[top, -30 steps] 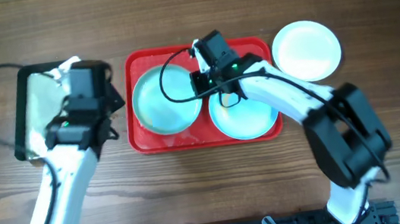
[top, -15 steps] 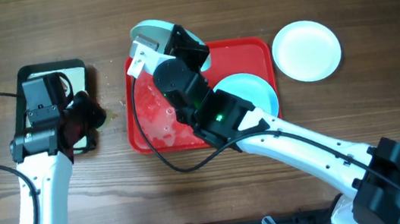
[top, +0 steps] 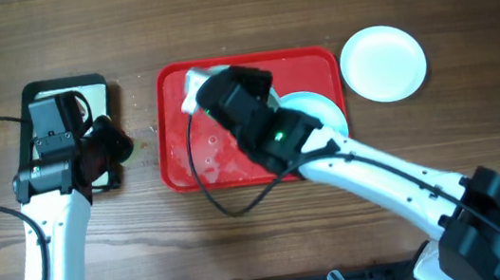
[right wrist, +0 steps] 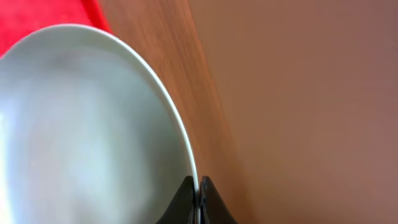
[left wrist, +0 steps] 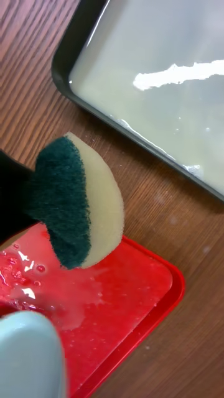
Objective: Clean dirty plates on tray and stack at the side
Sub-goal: 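Lift the light-blue plate with the right gripper and stack it on the white plate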
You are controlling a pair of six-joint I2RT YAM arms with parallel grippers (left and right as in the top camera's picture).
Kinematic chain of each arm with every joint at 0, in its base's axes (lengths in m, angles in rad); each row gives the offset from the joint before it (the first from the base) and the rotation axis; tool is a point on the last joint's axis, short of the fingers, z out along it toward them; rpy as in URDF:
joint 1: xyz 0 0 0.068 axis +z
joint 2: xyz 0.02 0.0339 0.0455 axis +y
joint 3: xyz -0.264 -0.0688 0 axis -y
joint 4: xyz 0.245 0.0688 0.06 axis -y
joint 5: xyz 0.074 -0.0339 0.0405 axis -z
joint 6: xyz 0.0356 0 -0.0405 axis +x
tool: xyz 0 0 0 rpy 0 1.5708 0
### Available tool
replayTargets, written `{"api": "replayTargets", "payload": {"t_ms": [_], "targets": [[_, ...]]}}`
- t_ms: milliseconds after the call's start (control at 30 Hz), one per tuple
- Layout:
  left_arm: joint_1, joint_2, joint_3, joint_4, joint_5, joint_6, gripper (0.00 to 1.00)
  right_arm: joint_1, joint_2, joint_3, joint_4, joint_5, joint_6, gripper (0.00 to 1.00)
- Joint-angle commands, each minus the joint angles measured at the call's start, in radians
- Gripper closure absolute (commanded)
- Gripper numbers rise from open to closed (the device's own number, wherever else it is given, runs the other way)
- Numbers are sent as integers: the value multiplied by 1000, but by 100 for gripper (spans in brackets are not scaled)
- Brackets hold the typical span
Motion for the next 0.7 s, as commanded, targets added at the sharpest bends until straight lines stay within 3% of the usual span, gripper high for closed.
{"api": "replayTargets", "payload": {"t_ms": [0, 33, 167, 300, 467, 500, 533, 567, 667], "targets": [[5, 2, -7, 2, 5, 16, 96, -161, -46, 8, 10, -51, 467, 96], [5, 2, -7, -5, 5, 16, 96, -256, -70, 8, -18, -146, 603, 96], [5, 2, -7, -16, 4, 16, 96, -662, -81, 8, -154, -567, 848, 96], [5, 2, -7, -14, 5, 16, 96, -947, -30, 6, -291, -603, 908, 96], [5, 3, -7, -1, 5, 16, 96, -1061, 51, 6, -311, -602, 908, 96], [5, 2, -7, -1, 5, 16, 96, -1061, 70, 6, -300, -603, 908, 91], [5, 2, -7, -1, 5, 16, 96, -1060, 87, 6, -294, -609, 908, 68], [5, 2, -7, -1, 4, 16, 96, -1060, 102, 6, -290, -634, 906, 54], [5, 2, -7, -1, 5, 16, 96, -1059, 118, 6, -293, -830, 904, 52]]}}
